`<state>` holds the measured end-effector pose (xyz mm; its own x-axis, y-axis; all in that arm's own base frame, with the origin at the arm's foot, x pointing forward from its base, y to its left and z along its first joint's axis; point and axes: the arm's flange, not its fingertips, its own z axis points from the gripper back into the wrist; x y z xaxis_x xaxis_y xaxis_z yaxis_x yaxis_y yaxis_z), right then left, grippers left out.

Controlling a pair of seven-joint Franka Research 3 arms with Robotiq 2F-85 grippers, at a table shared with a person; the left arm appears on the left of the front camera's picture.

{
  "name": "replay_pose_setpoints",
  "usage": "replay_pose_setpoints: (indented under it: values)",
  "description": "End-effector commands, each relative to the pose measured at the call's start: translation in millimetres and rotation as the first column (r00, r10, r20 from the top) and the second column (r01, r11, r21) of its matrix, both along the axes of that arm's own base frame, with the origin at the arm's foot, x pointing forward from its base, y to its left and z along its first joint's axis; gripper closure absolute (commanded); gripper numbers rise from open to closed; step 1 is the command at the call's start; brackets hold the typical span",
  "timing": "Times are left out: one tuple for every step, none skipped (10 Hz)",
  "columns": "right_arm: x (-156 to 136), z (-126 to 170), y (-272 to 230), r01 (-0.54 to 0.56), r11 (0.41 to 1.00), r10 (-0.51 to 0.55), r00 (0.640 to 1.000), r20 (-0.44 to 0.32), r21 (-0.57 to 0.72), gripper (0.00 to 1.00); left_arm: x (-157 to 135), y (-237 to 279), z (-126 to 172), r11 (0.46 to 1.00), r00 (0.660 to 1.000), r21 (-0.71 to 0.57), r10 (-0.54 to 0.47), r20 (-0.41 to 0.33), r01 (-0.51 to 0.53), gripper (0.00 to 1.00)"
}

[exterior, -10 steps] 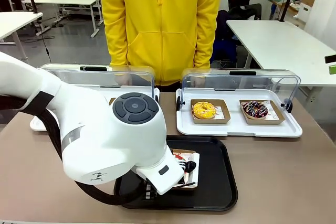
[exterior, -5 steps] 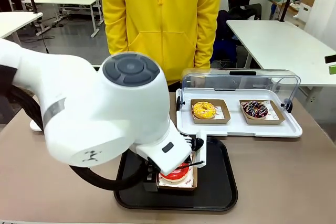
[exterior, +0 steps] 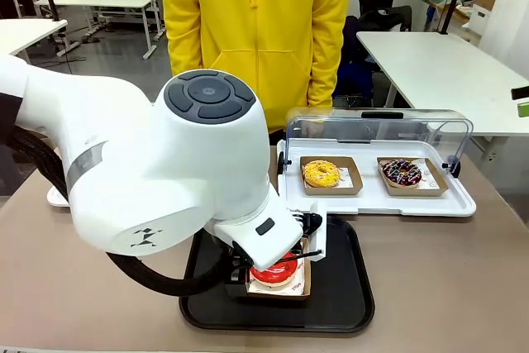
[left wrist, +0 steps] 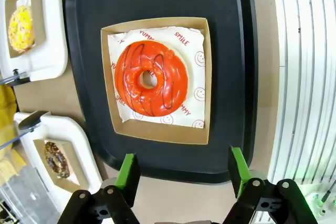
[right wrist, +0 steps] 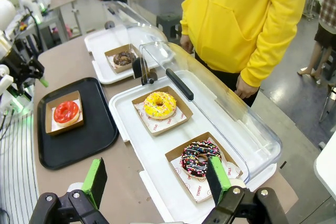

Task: Move the first donut from the left to the tray.
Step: Pick up the Paper togo box containing the Donut indicated by the person and place it on the Handle tray.

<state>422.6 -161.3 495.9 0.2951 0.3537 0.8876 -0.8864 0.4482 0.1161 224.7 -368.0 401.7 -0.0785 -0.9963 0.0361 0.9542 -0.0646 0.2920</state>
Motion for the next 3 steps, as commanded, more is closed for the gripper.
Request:
replay_pose_setpoints:
  values:
    - [0.7, 2.2, 1.2, -0.003, 1.000, 0.003, 1.000, 0.015, 0.010, 0.00, -1.1, 0.3, -2.6, 1.000, 1.000, -0.013, 0.008, 0.007, -0.008, 0.13]
    - [0.7, 2.2, 1.2, -0.003, 1.000, 0.003, 1.000, 0.015, 0.010, 0.00, -1.1, 0.3, -2.6, 1.000, 1.000, -0.013, 0.008, 0.007, -0.008, 0.13]
    - [0.7, 2.2, 1.2, -0.003, 1.000, 0.003, 1.000, 0.015, 0.010, 0.00, -1.1, 0.3, -2.6, 1.000, 1.000, -0.013, 0.008, 0.007, -0.008, 0.13]
